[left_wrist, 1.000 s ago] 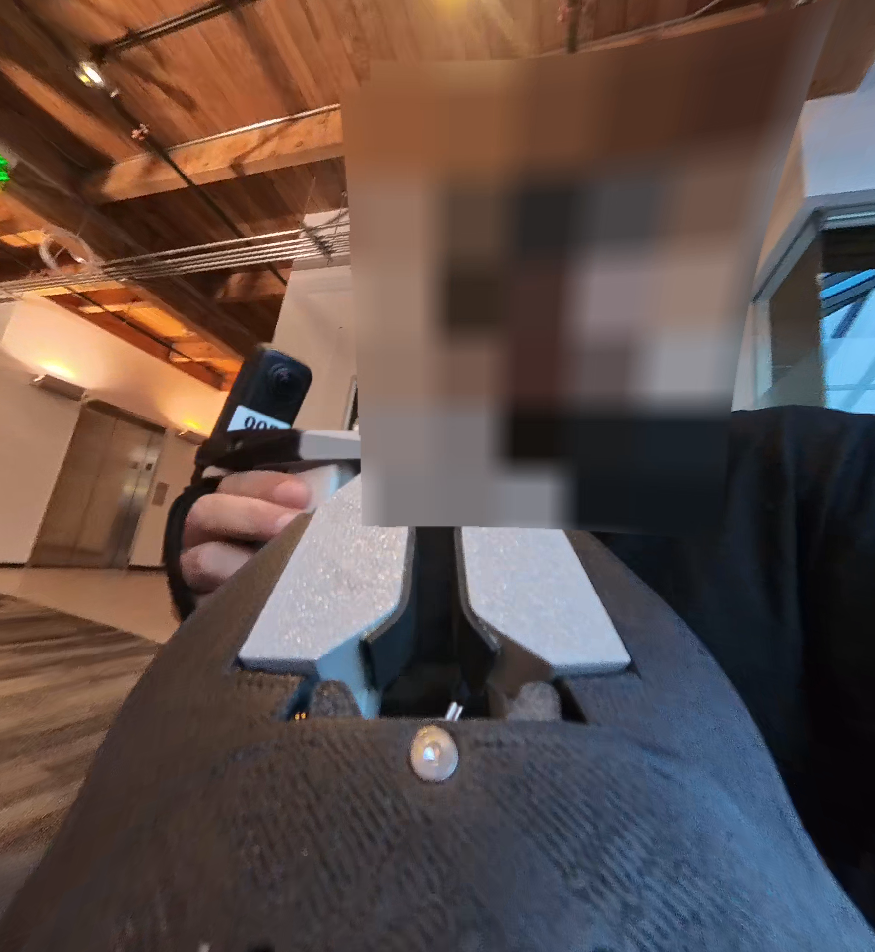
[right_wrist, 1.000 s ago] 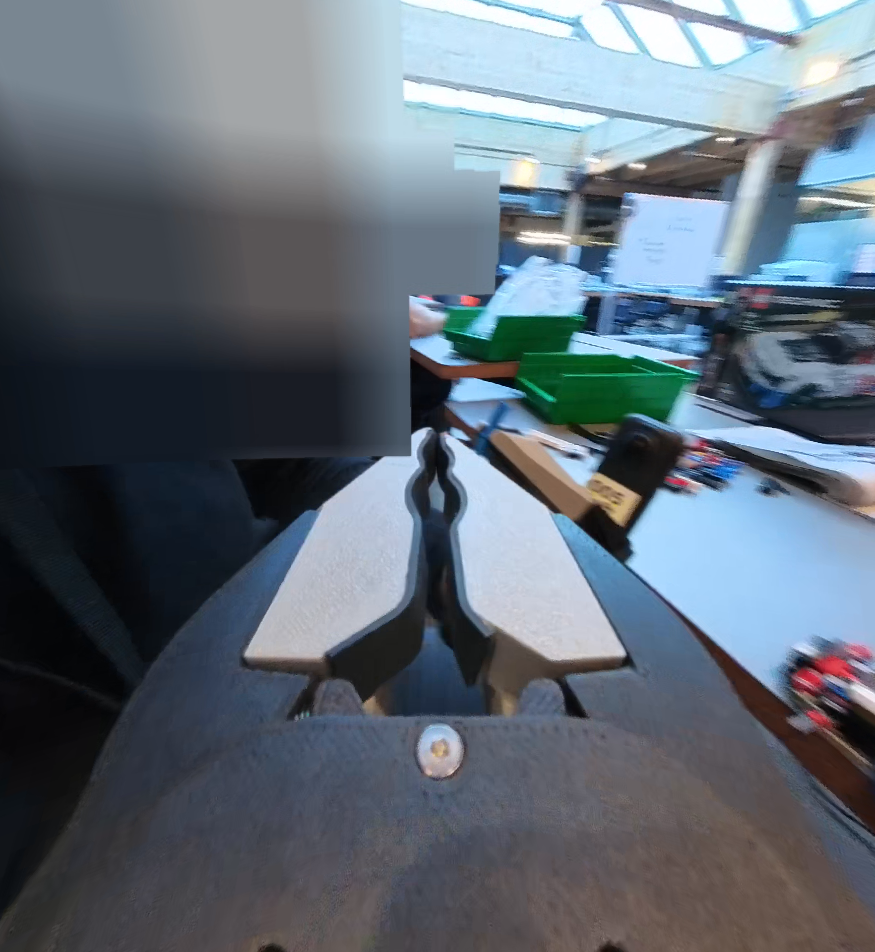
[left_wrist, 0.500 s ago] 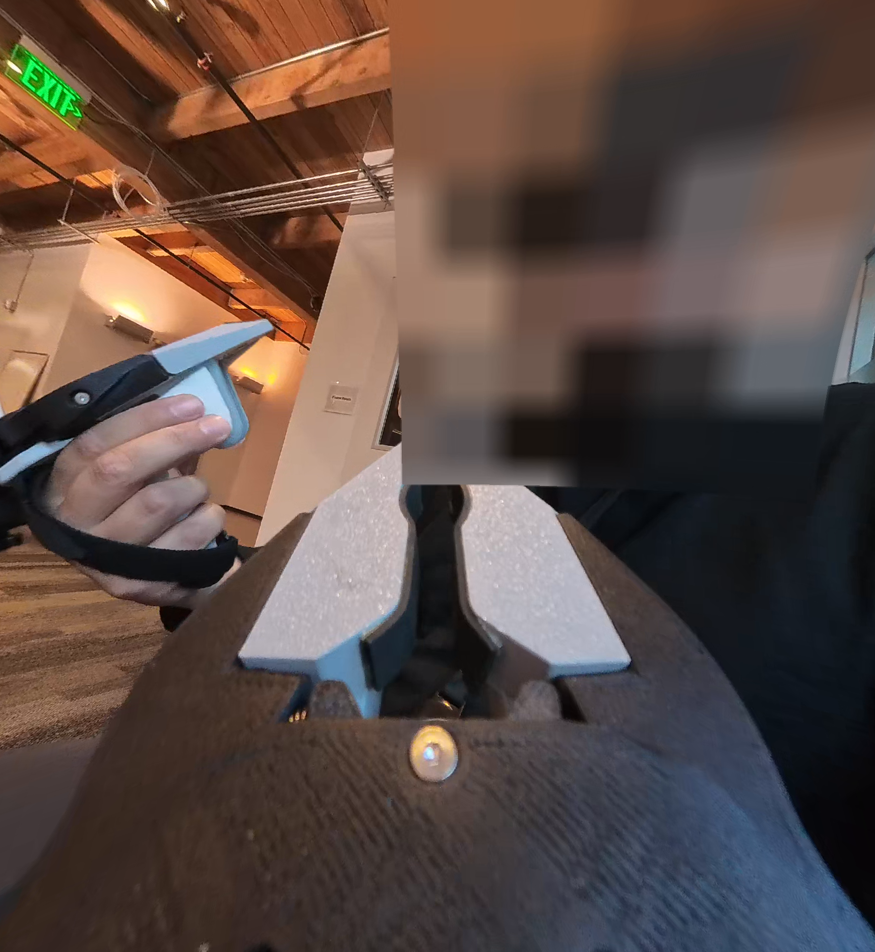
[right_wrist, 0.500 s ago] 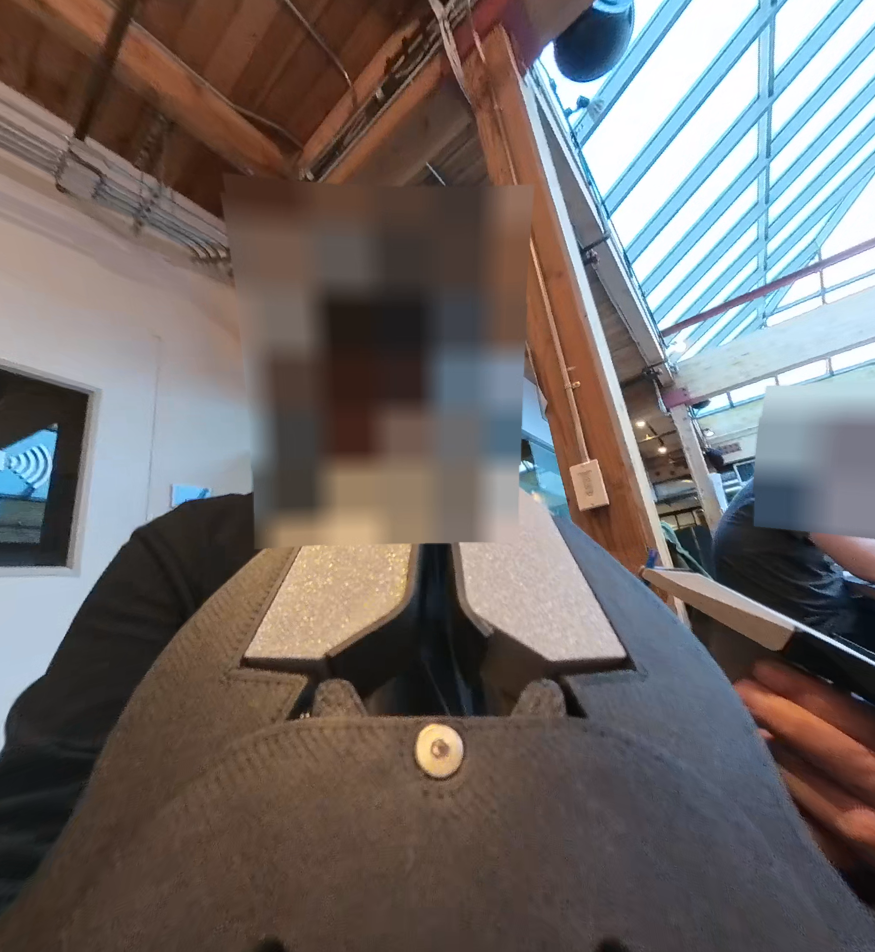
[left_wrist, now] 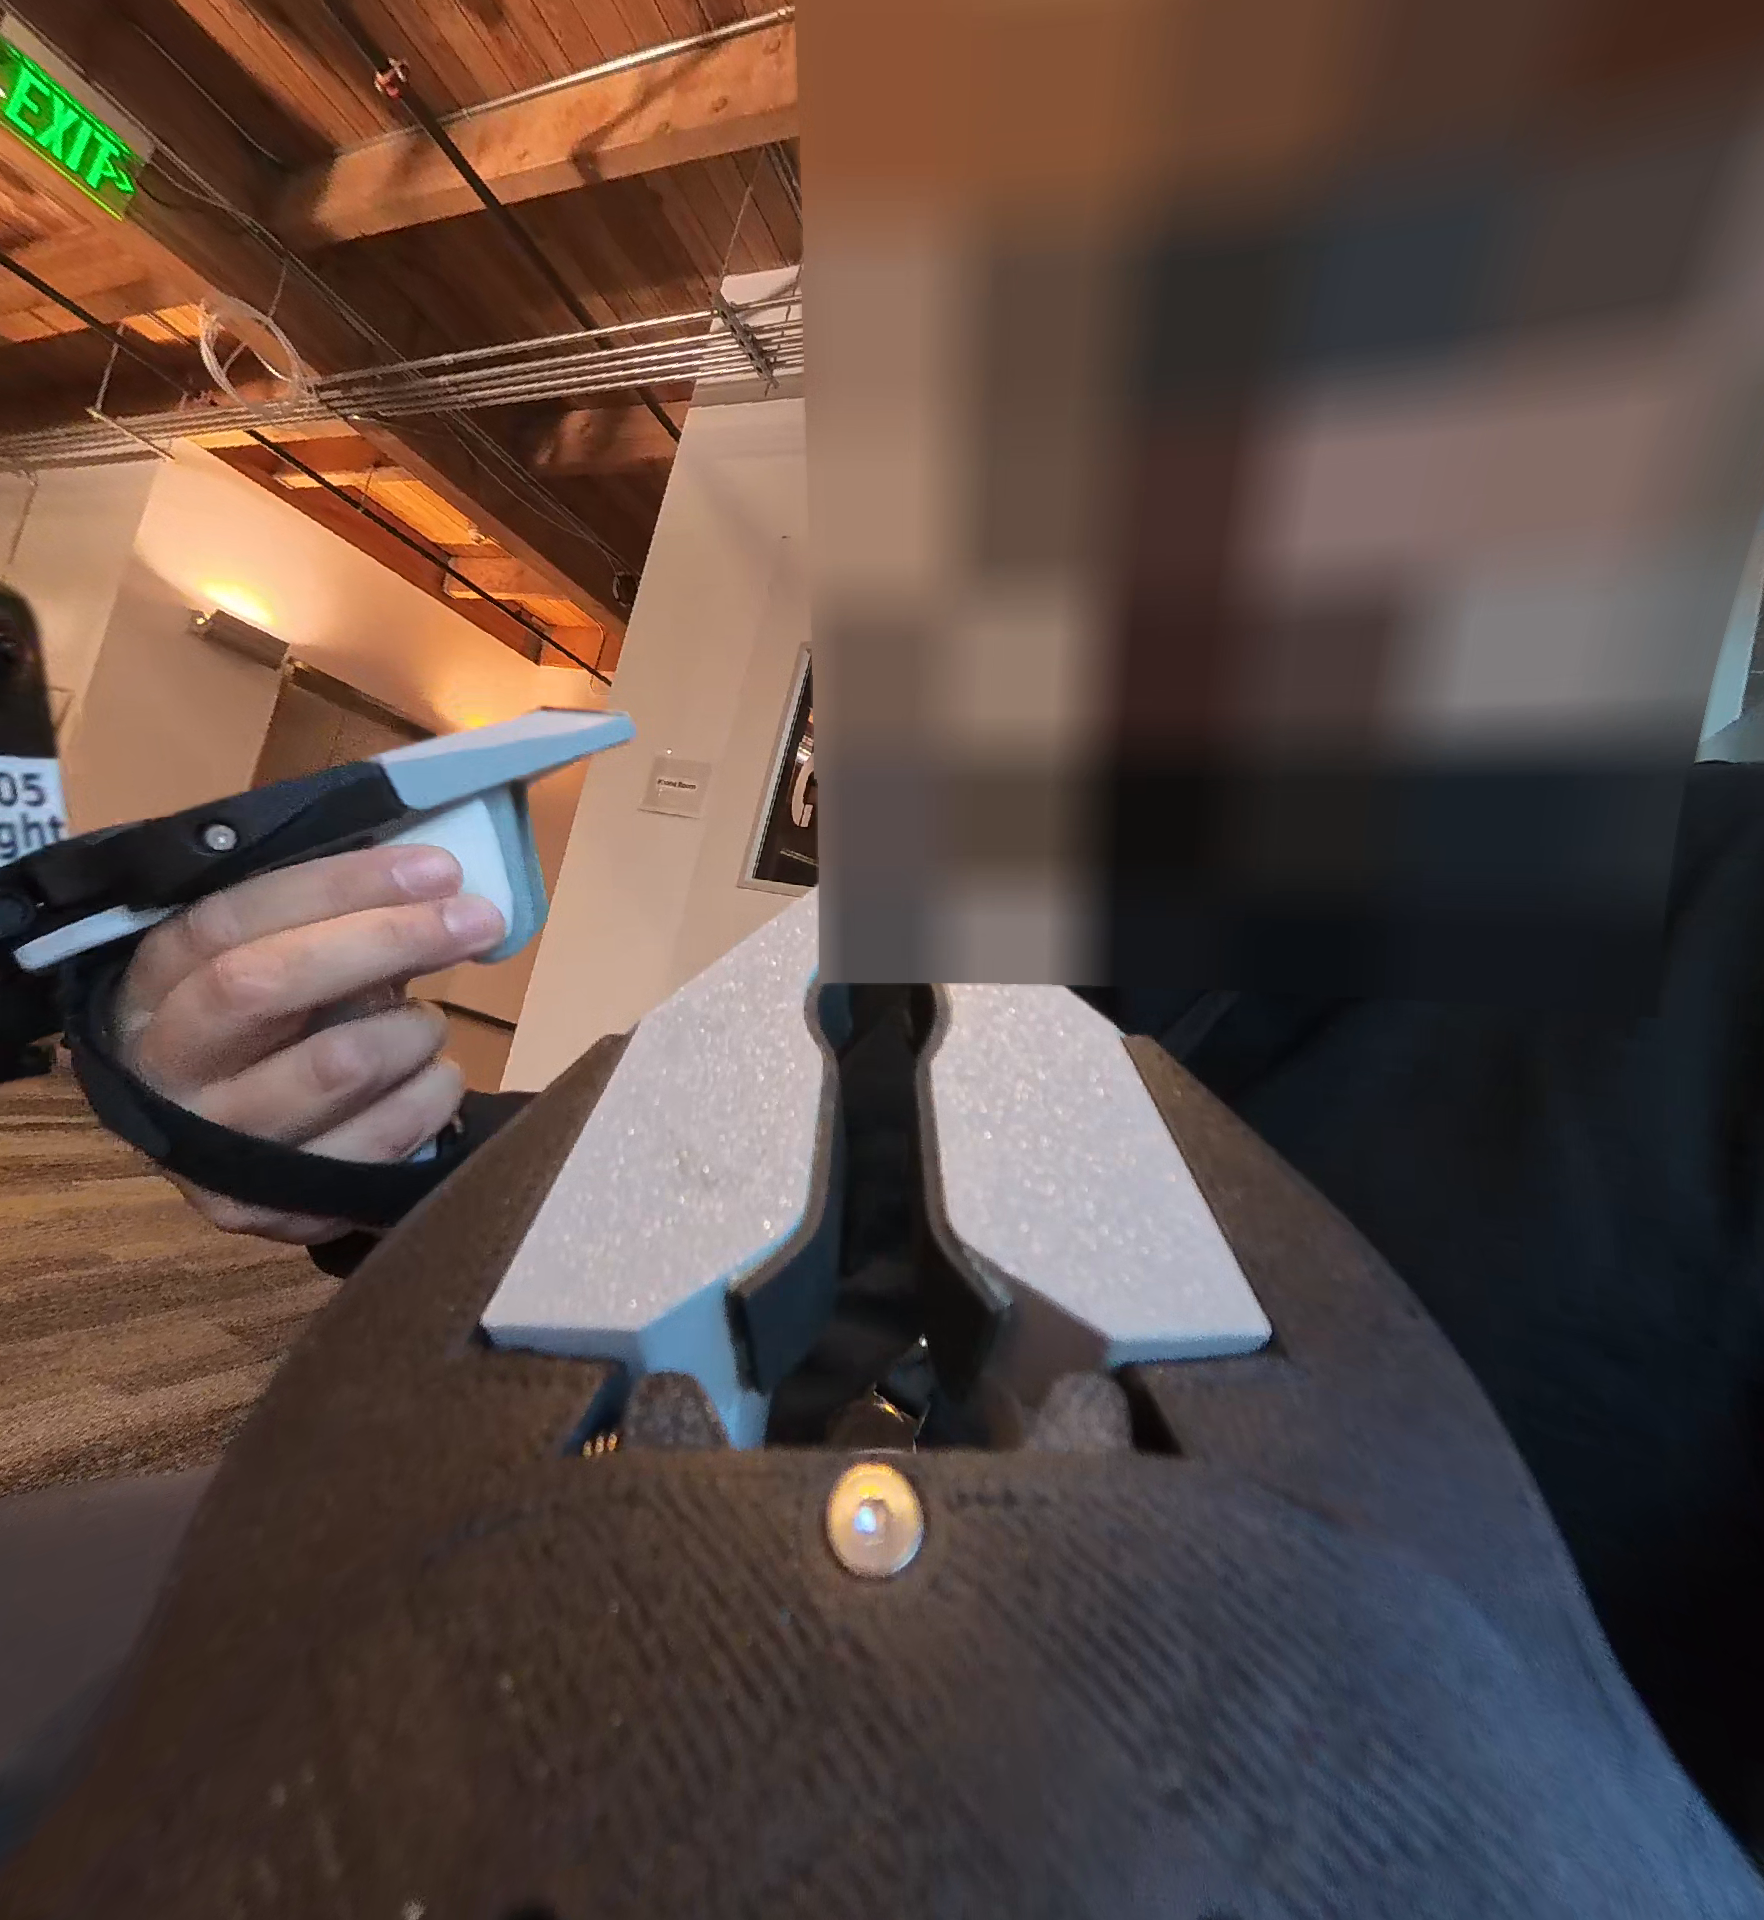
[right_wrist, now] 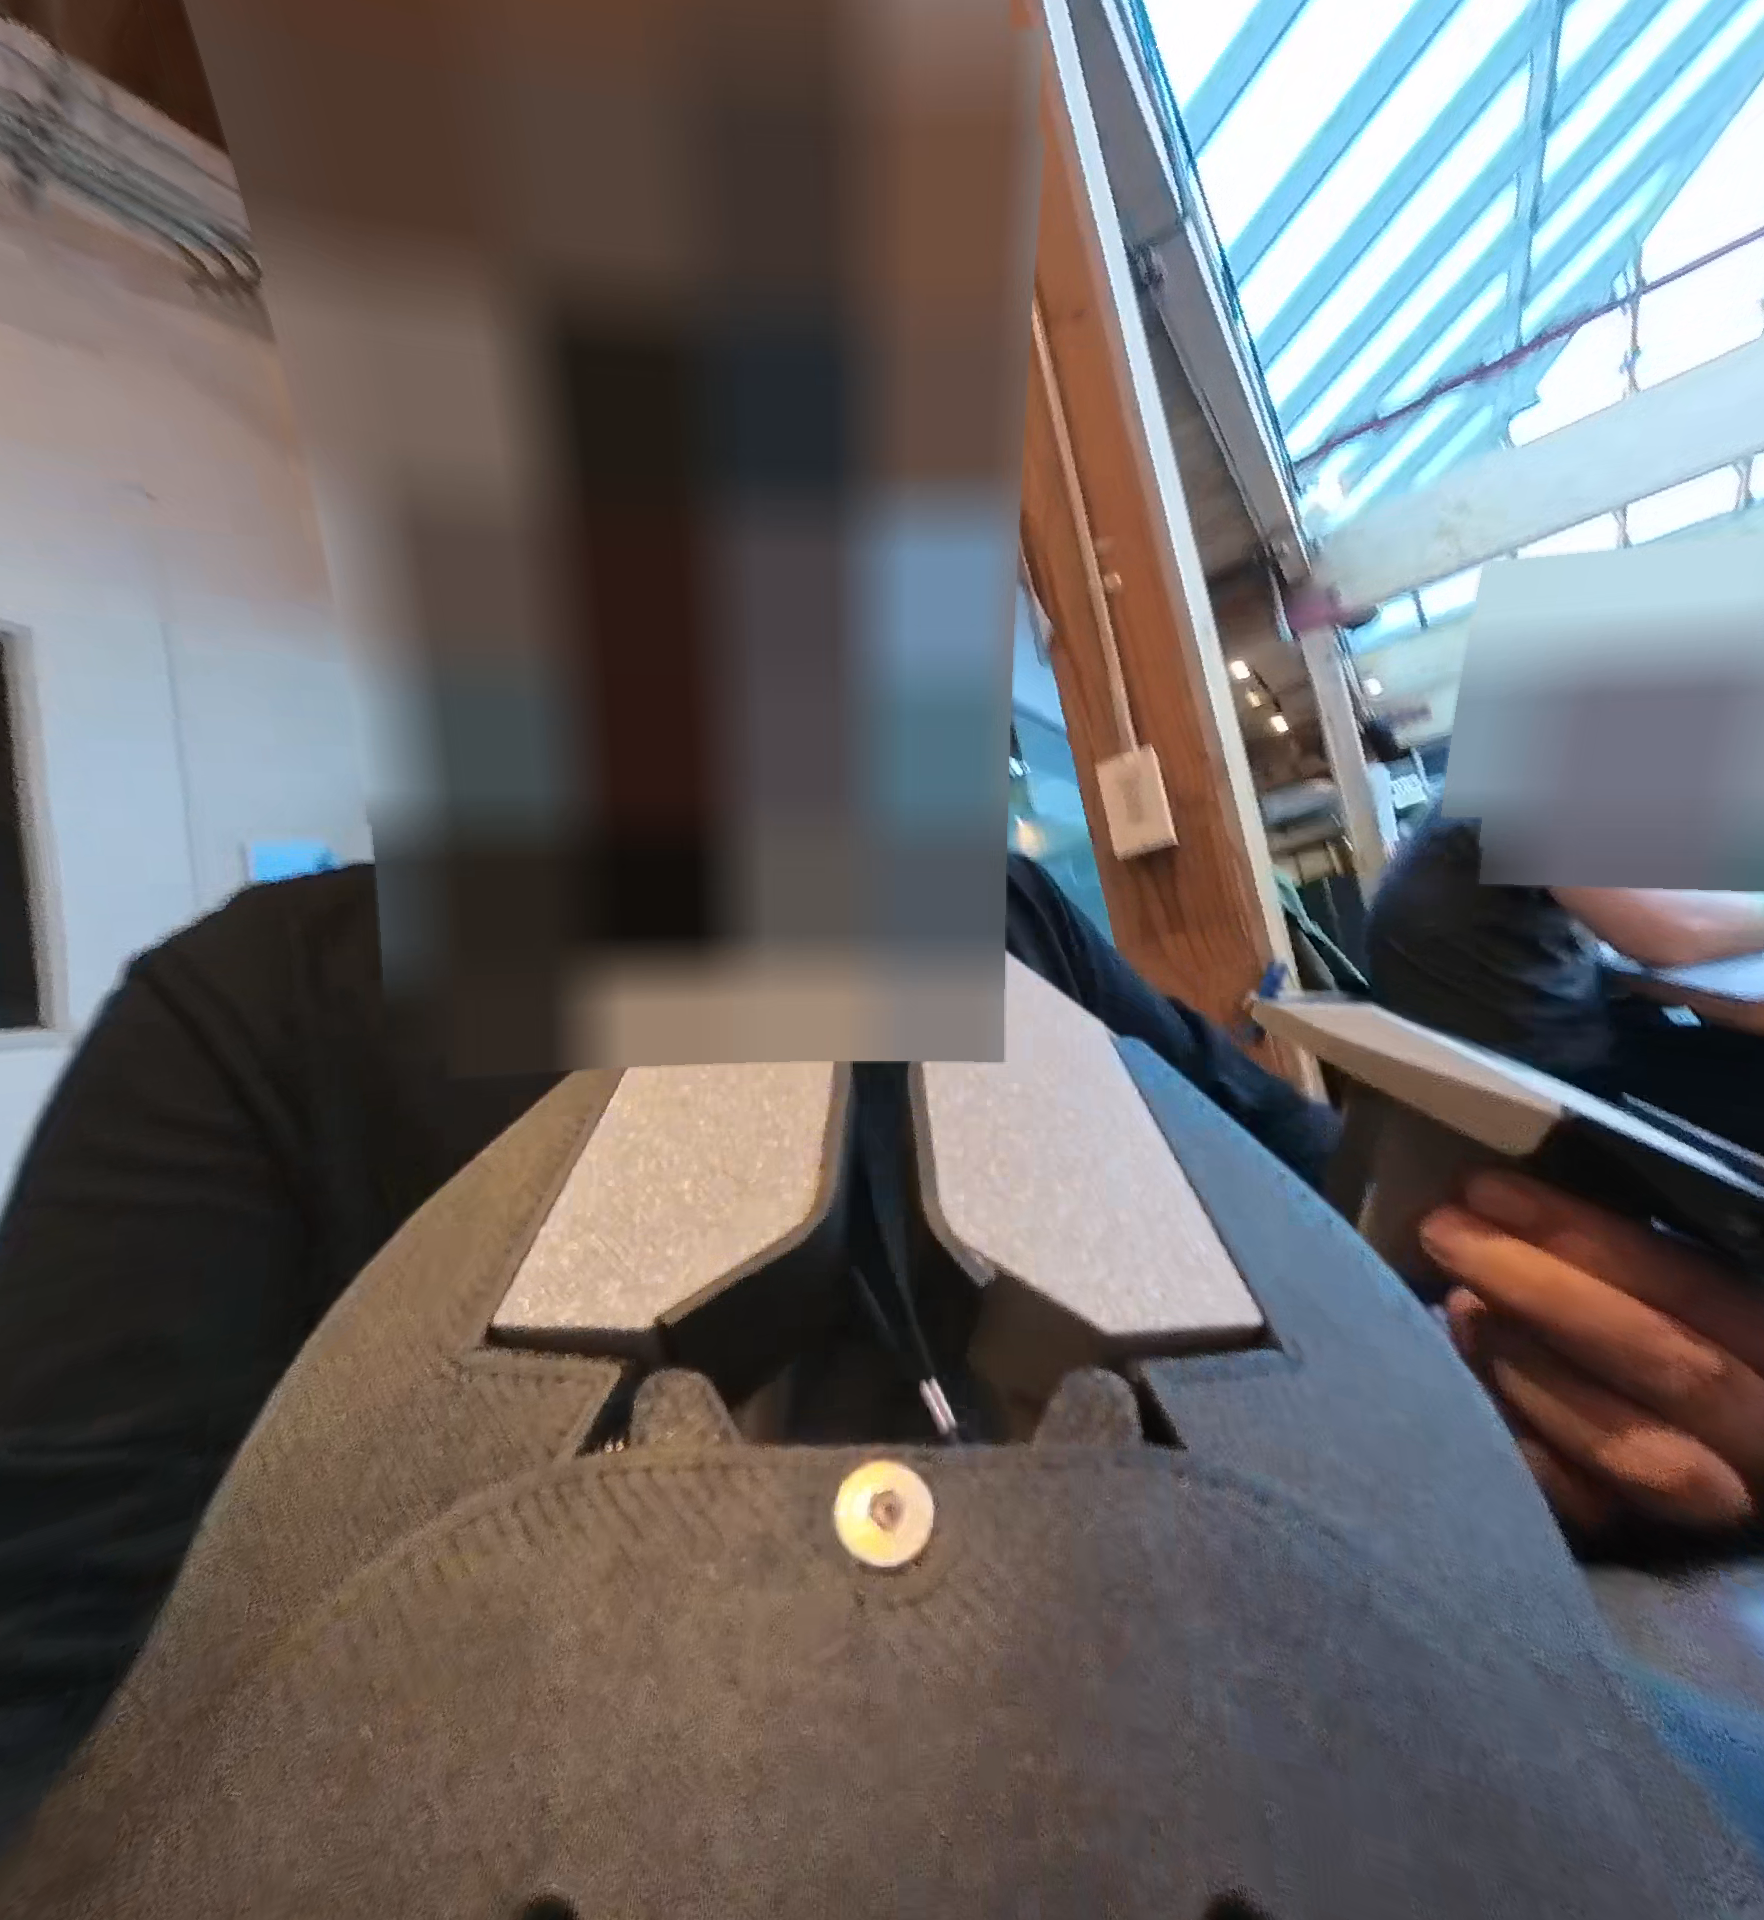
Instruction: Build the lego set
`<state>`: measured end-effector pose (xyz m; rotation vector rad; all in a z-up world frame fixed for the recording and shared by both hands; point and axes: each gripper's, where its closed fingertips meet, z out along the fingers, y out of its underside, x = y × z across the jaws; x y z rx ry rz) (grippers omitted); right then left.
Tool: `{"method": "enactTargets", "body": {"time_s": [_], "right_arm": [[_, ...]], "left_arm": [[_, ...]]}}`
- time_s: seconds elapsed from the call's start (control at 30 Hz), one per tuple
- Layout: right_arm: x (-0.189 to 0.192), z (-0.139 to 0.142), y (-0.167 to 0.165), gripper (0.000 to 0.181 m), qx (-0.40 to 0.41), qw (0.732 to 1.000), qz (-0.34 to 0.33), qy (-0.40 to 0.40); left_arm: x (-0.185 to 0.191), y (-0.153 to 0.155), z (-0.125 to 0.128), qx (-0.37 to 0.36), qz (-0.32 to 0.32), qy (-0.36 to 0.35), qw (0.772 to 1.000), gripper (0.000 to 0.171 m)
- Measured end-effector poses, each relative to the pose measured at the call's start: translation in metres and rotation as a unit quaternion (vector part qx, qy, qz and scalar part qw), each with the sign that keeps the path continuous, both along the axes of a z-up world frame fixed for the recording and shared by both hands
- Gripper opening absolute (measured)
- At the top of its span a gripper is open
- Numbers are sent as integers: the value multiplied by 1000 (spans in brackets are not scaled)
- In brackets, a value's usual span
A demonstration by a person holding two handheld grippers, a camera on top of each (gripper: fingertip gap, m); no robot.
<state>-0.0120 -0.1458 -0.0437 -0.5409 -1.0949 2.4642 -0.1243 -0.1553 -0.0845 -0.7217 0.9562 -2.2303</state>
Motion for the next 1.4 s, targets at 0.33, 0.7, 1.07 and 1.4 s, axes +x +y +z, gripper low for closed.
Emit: {"method": "enactTargets", "body": {"time_s": [0.33, 0.7, 1.07, 1.4], "right_arm": [[0, 2, -13, 30, 38, 999, -11, -2], [-17, -7, -22, 5, 71, 996, -29, -43], [-48, -30, -7, 0, 96, 980, -113, -133], [-74, -97, 34, 12, 286, 819, -326, -376]], "left_arm": [[-1, -2, -1, 8, -2, 4, 1000, 2], [0, -3, -1, 7, -4, 4, 1000, 2], [13, 5, -10, 23, 54, 45, 997, 2], [38, 49, -57, 175, 312, 251, 900, 3]]}}
